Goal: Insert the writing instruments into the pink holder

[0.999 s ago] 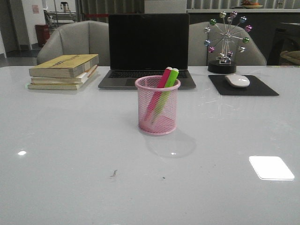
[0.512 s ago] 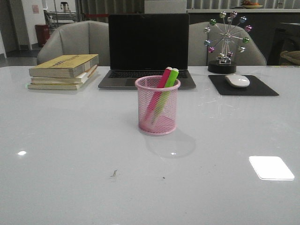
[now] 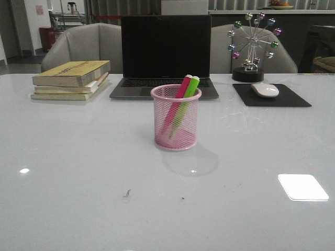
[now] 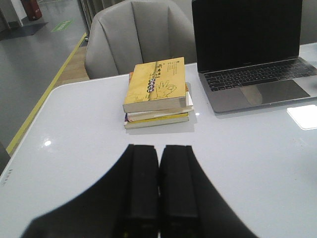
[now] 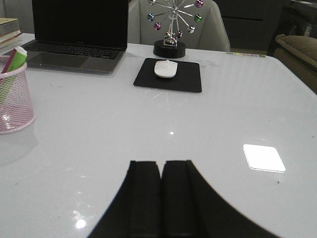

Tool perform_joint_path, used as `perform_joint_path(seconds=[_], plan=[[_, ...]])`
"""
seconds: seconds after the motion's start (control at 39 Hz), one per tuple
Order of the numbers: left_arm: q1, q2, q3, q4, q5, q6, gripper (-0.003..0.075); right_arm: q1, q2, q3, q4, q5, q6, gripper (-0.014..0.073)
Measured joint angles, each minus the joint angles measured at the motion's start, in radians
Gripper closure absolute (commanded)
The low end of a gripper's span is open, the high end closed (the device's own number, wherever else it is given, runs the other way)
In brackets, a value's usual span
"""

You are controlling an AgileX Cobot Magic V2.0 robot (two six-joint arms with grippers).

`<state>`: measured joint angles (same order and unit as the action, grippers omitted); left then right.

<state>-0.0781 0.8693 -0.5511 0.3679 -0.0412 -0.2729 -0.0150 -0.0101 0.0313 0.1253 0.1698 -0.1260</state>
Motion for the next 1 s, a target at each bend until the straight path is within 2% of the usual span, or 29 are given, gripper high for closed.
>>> perform_joint_path(seconds=[0.33,1.0], plan=[[0.0,0.0,0.0,-0.051,0.0,0.0,0.0623,0.0,0.0,0.0,0.0,0.002,0.0,0.0535],[0.0,-0.033,0.0,-0.055,-0.004,0.0,0.0623,0.0,0.0,0.0,0.0,0.006,0.0,0.0535]])
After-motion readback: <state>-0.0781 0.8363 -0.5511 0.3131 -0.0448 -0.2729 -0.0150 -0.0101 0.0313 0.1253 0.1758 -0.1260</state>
